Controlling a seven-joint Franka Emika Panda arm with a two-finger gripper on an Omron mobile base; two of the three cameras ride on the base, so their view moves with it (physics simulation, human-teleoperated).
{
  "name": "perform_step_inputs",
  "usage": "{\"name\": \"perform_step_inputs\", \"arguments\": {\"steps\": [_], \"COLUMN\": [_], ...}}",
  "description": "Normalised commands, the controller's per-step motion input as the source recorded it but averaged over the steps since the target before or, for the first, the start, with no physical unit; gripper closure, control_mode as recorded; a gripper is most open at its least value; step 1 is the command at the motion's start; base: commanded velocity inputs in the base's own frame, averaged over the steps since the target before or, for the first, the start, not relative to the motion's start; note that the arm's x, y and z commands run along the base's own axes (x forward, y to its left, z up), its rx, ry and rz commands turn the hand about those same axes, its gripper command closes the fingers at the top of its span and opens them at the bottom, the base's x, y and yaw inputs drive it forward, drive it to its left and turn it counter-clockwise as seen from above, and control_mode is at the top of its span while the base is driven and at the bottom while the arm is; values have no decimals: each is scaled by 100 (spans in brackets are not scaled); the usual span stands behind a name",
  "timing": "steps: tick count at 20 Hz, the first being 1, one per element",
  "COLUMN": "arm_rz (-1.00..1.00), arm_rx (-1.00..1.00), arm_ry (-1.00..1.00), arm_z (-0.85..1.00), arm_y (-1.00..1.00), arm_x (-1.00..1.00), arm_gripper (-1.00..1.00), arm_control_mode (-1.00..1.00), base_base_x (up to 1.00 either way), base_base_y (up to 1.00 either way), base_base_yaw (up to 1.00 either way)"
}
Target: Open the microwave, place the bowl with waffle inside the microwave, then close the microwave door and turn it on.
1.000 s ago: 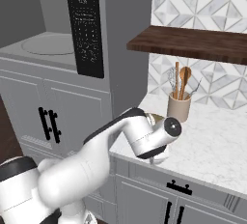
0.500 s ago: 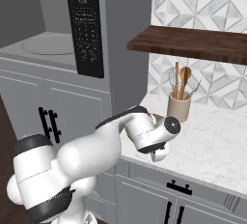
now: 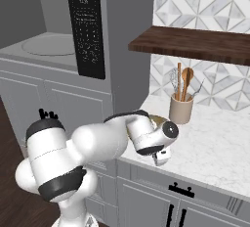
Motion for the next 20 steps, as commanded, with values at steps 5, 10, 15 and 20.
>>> {"name": "perform_step_inputs", "arguments": {"steps": [5,10,15,20], "arm_rz": [0,0,0,-3], "arm_rx": [-8,-10,-11,-9], "arm_ry": [0,0,0,0], "arm_z": [-30,-24,-20,-5], "arm_y": [0,0,0,14], "arm_x": [1,0,2,0], "arm_gripper": [-100,-100,100,100], "arm_control_mode": [-100,-100,-100,-100], "base_base_x": [0,0,0,0], "base_base_y": [0,0,0,0], "base_base_yaw": [0,0,0,0]}}
